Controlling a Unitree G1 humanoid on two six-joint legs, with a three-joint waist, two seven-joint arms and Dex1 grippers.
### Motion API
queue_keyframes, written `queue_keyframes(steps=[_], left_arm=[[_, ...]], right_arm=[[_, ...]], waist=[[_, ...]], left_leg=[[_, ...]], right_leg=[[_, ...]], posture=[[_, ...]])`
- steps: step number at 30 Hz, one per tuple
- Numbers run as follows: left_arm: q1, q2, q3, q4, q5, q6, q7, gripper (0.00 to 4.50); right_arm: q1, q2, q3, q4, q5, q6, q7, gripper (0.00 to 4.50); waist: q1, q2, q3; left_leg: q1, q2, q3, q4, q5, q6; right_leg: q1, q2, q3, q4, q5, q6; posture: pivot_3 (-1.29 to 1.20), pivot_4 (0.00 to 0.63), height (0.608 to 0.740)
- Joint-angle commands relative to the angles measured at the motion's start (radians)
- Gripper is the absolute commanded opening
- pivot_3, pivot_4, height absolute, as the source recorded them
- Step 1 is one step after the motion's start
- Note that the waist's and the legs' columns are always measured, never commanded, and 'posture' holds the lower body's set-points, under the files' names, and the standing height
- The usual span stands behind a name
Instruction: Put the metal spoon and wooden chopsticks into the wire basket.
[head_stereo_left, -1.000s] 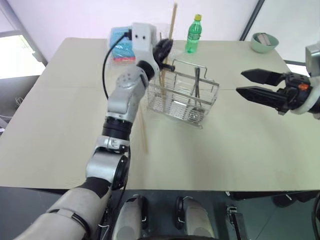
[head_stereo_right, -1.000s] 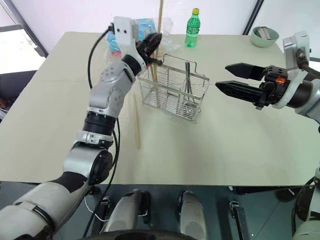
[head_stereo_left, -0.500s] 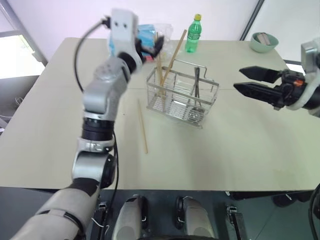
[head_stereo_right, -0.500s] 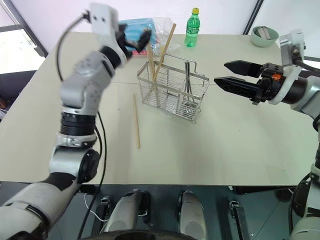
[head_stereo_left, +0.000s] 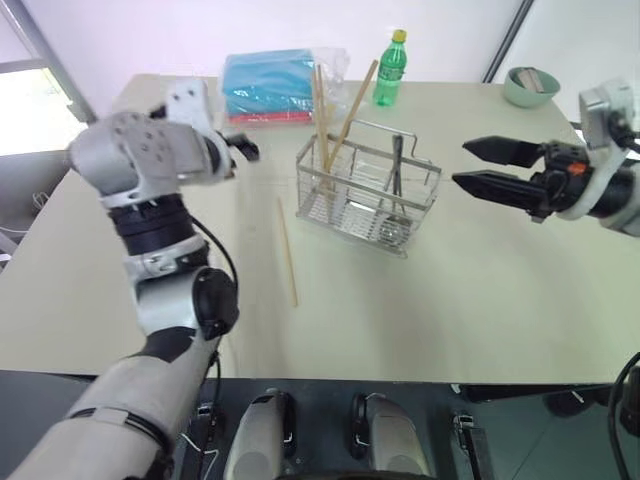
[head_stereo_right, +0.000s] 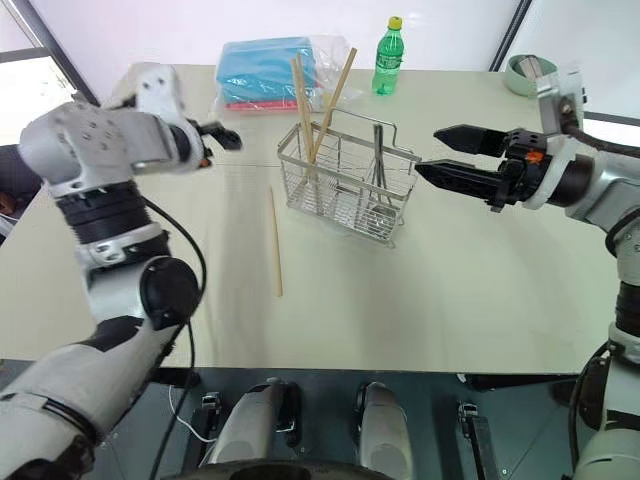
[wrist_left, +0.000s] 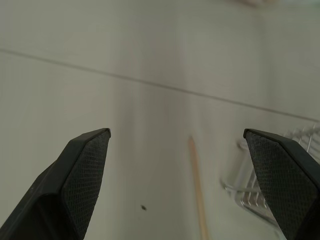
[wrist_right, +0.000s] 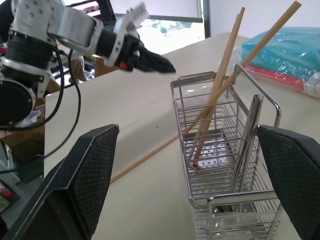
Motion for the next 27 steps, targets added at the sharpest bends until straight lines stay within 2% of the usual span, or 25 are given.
queue_keyframes(steps=[1, 5, 18, 27], left_arm=[[0.006, -0.034, 0.018, 0.005, 0.007, 0.008, 0.052, 4.46], [0.020, -0.082, 0.038, 0.048, 0.007, 0.008, 0.096, 4.46], [0.073, -0.054, -0.150, 0.240, 0.002, 0.008, 0.021, 4.46], [0.053, -0.041, -0.195, 0.358, 0.025, -0.039, -0.037, 4.46]], right_arm=[[-0.035, 0.001, -0.007, -0.004, -0.005, -0.021, 0.011, 4.50], [-0.043, 0.012, 0.005, -0.005, -0.011, -0.025, 0.012, 4.50], [-0.028, 0.053, -0.024, -0.032, 0.005, -0.020, -0.026, 4.50], [0.002, 0.051, -0.054, -0.070, 0.026, -0.006, -0.058, 4.50]], waist=[[-0.003, 0.000, 0.000], [-0.001, 0.000, 0.000], [0.000, 0.001, -0.001], [0.004, 0.003, -0.002]], left_leg=[[0.000, 0.000, 0.000, 0.000, 0.000, 0.000], [0.000, 0.001, 0.001, -0.001, 0.000, -0.001], [0.000, 0.000, 0.001, -0.001, 0.000, -0.001], [0.001, 0.000, 0.001, -0.001, -0.001, 0.000]], right_leg=[[0.000, 0.000, 0.000, 0.000, 0.000, 0.000], [-0.001, 0.000, 0.000, 0.000, 0.000, 0.000], [-0.002, 0.000, 0.000, 0.000, 0.000, 0.000], [0.000, -0.001, 0.000, 0.001, 0.000, 0.000]], posture=[[0.00, 0.150, 0.707], [0.00, 0.150, 0.707], [0.00, 0.150, 0.707], [0.00, 0.150, 0.707]])
